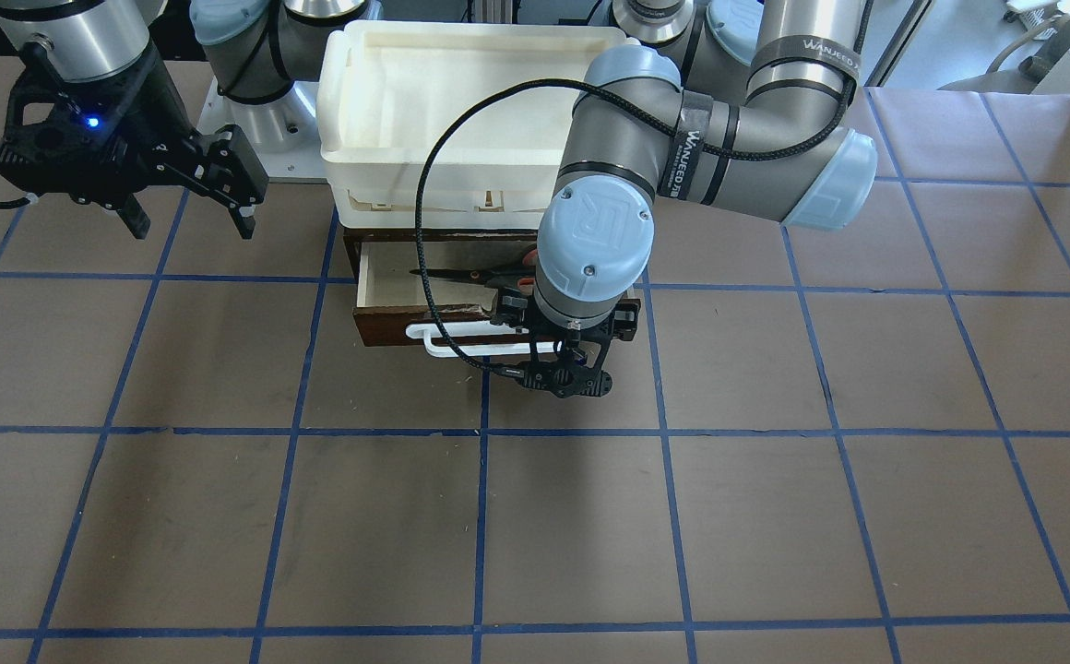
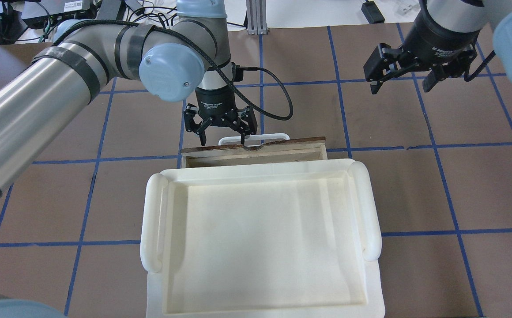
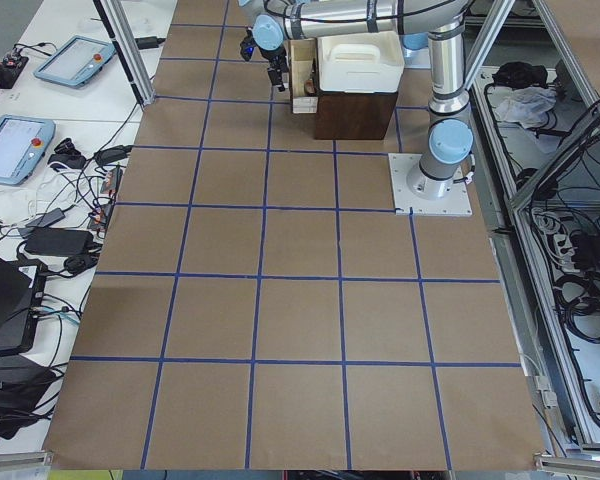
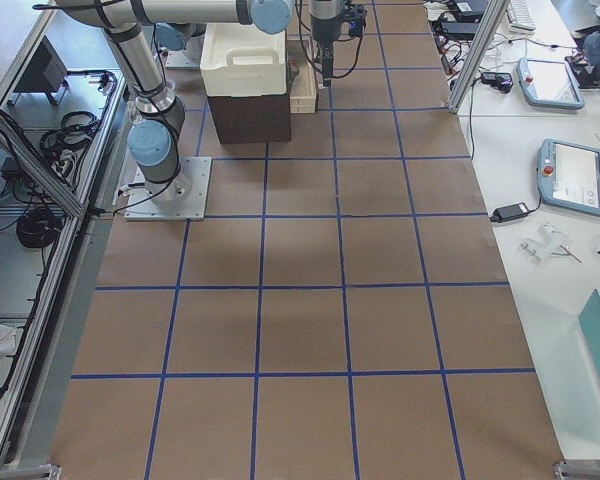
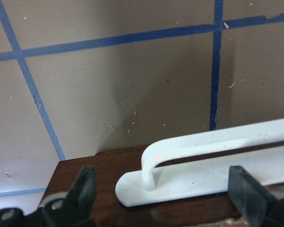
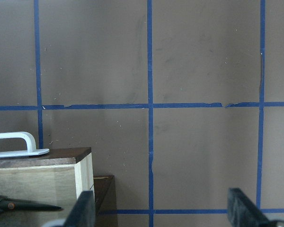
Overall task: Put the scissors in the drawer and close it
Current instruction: 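Push the drawer front with the left gripper toward the robot's far side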
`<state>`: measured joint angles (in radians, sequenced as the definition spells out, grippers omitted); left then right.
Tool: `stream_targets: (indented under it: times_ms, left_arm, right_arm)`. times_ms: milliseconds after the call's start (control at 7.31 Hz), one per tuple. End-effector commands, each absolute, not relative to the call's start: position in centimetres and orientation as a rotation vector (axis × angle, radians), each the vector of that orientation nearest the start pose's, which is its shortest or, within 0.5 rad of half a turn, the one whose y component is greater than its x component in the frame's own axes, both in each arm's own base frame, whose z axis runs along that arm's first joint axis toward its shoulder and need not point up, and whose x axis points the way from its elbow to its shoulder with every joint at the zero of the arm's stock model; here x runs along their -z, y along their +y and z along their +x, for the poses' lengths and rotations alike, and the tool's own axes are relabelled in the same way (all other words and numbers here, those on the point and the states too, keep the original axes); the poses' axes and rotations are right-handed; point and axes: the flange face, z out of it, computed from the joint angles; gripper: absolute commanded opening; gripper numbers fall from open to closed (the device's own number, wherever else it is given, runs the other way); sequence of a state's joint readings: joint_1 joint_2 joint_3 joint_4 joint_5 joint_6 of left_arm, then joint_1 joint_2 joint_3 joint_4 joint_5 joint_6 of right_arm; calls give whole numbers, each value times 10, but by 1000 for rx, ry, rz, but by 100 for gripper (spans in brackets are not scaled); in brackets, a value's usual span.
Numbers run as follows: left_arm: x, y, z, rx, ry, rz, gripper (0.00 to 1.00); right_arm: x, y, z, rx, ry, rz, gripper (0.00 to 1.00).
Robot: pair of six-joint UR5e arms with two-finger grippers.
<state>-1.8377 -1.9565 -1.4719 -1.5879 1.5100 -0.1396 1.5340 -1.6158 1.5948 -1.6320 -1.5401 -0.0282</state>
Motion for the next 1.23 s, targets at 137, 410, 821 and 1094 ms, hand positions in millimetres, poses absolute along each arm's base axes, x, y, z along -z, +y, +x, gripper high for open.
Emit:
stream_targets:
  times_ms: [137, 410, 821, 1094]
  left_arm:
    - [-319, -533, -290, -503, 3093, 182, 100]
    - [-322, -523, -289, -539, 3081, 180, 100]
    - [-321, -513, -287, -571, 3066, 100, 100]
    - [-317, -508, -286, -591, 3057, 87, 100]
  right_arm:
    - [-501, -485, 114, 118, 3146, 29, 100]
    - [-502, -484, 114, 120, 3146, 29, 100]
    - [-500, -484, 114, 113, 3146, 32, 100]
    - [-500, -484, 113, 113, 3146, 34, 100]
